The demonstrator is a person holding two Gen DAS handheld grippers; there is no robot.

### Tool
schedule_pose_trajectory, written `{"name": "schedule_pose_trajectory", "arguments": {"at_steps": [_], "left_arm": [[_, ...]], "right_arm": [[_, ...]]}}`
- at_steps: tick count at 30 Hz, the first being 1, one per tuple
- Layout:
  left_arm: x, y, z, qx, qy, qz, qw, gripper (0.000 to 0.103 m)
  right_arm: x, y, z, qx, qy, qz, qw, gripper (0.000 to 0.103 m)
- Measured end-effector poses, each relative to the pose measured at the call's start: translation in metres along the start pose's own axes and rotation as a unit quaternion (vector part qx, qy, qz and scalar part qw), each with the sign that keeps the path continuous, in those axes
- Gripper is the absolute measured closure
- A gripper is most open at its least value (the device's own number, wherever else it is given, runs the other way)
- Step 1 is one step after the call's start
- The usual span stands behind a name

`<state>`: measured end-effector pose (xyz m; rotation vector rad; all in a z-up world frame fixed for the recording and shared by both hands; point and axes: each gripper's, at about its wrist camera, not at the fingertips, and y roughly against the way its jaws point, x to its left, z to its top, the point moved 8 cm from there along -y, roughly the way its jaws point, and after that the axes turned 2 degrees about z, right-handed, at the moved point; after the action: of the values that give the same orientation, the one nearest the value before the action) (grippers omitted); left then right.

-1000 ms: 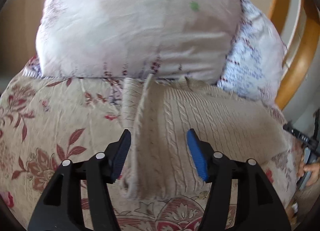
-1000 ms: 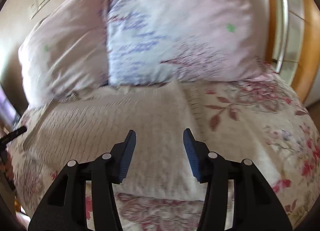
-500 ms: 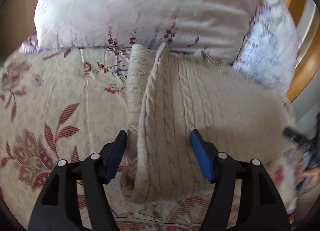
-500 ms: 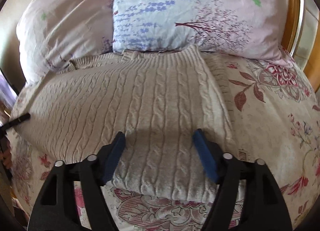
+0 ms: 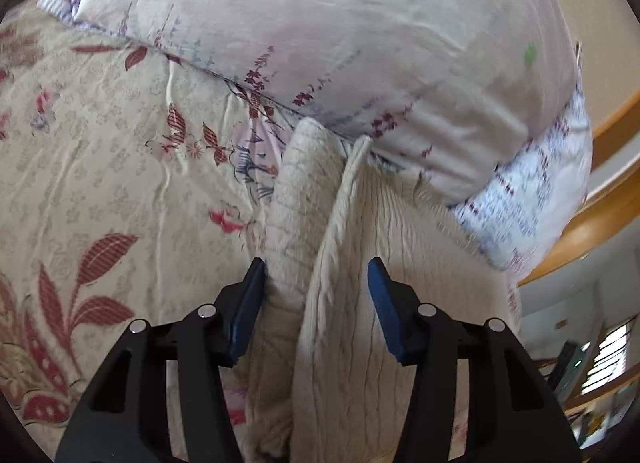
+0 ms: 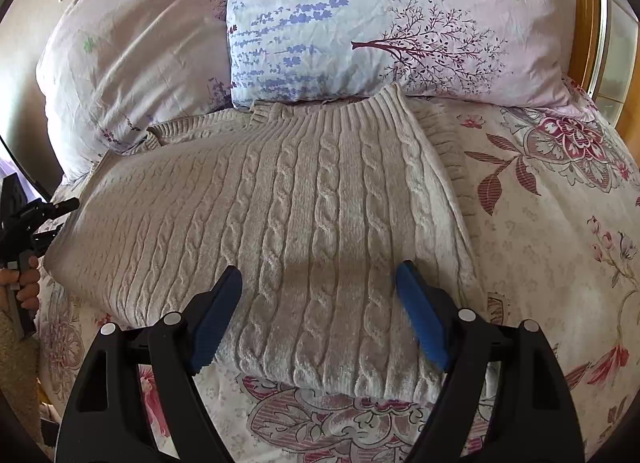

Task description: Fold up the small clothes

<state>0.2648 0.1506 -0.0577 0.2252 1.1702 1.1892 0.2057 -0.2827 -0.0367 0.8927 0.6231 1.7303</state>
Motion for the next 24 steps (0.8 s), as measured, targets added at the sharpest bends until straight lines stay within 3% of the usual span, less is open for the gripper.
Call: {"name": "schedule_pose_trajectory", "arguments": {"at_steps": [8, 21, 24], "left_arm": [[0.009, -0.003, 0.004, 0.001, 0.062, -0.045, 0.9971, 0.064], [0.004, -0.009, 0.005, 0.003, 0.053, -0.033, 0.9980, 0.064], [0.000, -0.014, 0.002, 0.011, 0.052, -0.033, 0.9981, 0.072]], "right_arm": [[0.003, -0.001, 0.000, -0.002, 0.001, 0.002, 1.000, 0.017], [0.003, -0.001, 0.000, -0.004, -0.001, 0.006, 1.000, 0.017], [0.003, -0.001, 0.000, -0.005, -0.003, 0.006, 1.000, 0.017]]}}
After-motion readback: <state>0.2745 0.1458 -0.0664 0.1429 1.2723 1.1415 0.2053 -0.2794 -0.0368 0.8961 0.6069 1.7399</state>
